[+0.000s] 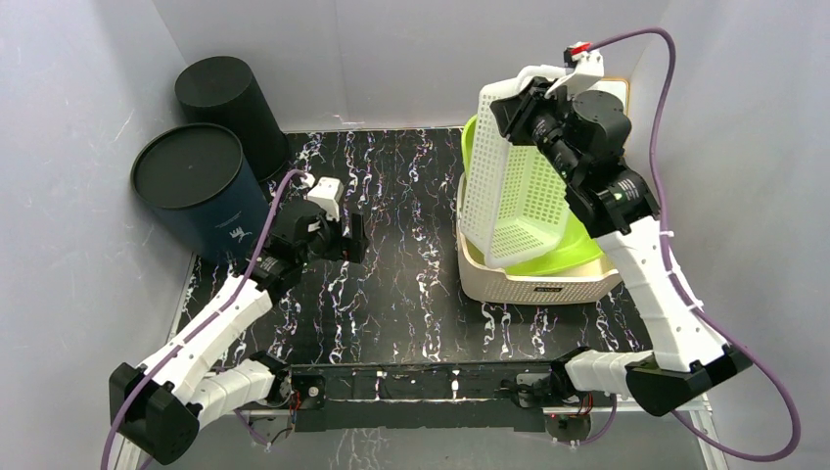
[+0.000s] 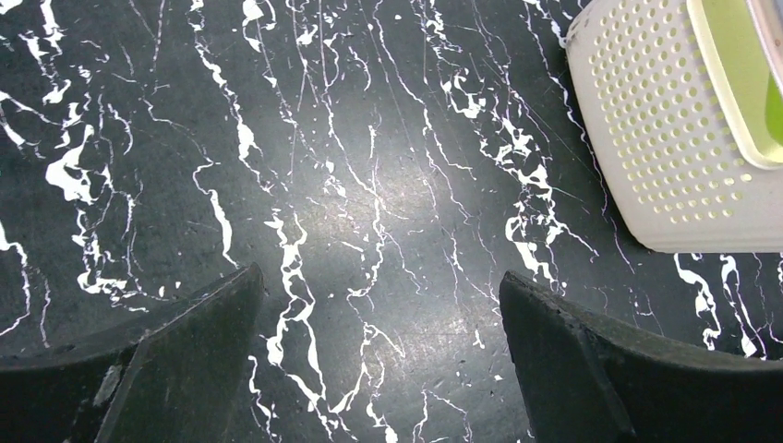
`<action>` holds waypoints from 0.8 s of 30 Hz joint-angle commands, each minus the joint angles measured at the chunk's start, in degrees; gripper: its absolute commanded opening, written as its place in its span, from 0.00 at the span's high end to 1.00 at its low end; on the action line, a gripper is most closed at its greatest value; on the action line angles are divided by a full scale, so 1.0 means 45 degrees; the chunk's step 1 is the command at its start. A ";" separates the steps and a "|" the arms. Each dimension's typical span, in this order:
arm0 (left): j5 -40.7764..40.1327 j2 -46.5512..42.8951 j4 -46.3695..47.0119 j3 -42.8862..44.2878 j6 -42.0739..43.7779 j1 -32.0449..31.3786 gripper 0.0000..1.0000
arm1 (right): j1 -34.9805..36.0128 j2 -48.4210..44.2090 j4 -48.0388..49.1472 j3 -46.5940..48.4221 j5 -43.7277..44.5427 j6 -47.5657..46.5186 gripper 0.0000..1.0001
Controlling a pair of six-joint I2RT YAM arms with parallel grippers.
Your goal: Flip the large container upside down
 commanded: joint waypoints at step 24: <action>-0.4709 -0.0355 -0.4119 0.9982 0.0671 -0.0054 0.02 | 0.1184 0.1158 1.1235 -0.0666 -0.9376 0.6802 1.00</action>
